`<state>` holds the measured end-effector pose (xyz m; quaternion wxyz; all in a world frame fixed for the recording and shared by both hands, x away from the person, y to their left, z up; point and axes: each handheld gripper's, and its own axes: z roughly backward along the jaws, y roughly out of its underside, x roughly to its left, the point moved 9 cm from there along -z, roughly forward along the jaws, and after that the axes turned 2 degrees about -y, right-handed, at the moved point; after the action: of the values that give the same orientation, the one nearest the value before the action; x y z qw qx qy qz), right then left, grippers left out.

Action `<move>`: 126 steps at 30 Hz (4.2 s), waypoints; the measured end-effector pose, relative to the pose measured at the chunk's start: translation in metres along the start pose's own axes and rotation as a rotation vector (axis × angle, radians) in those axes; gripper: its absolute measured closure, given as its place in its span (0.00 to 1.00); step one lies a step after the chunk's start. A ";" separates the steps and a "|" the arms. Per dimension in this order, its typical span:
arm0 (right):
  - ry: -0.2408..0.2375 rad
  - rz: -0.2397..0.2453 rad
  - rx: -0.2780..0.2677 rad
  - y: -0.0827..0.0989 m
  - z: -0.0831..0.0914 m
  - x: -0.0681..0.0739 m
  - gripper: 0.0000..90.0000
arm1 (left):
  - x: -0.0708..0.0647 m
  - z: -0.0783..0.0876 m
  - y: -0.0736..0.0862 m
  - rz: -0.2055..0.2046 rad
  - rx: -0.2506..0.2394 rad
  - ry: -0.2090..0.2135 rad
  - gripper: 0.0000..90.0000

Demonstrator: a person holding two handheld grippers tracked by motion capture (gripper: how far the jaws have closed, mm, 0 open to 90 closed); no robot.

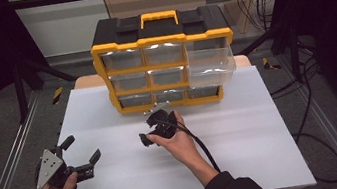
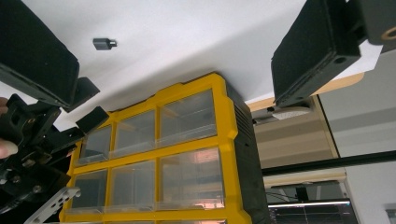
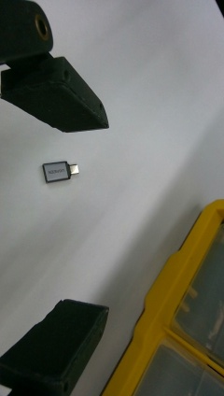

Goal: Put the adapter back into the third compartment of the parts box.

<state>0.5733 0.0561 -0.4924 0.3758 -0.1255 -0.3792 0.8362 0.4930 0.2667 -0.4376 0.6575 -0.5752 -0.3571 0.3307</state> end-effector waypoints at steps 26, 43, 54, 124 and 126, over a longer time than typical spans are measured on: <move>-0.039 0.027 0.127 0.019 -0.025 0.014 0.28 | 0.000 0.000 0.000 -0.001 0.003 0.002 0.01; -0.073 0.077 0.145 0.027 -0.033 0.027 0.65 | -0.001 -0.001 0.000 -0.001 0.006 0.006 0.01; -0.068 0.135 0.138 0.031 -0.034 0.031 0.78 | -0.001 0.000 0.000 0.001 0.003 0.006 0.01; 0.068 0.113 -0.318 -0.043 0.097 -0.011 0.85 | -0.001 0.001 -0.001 -0.006 -0.003 0.002 0.01; 0.072 0.113 -0.333 -0.048 0.102 -0.010 0.85 | -0.001 0.001 -0.001 -0.004 -0.003 0.002 0.01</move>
<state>0.5553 0.0143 -0.3887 0.3158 -0.2370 -0.4909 0.7766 0.4922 0.2666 -0.4368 0.6576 -0.5759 -0.3579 0.3284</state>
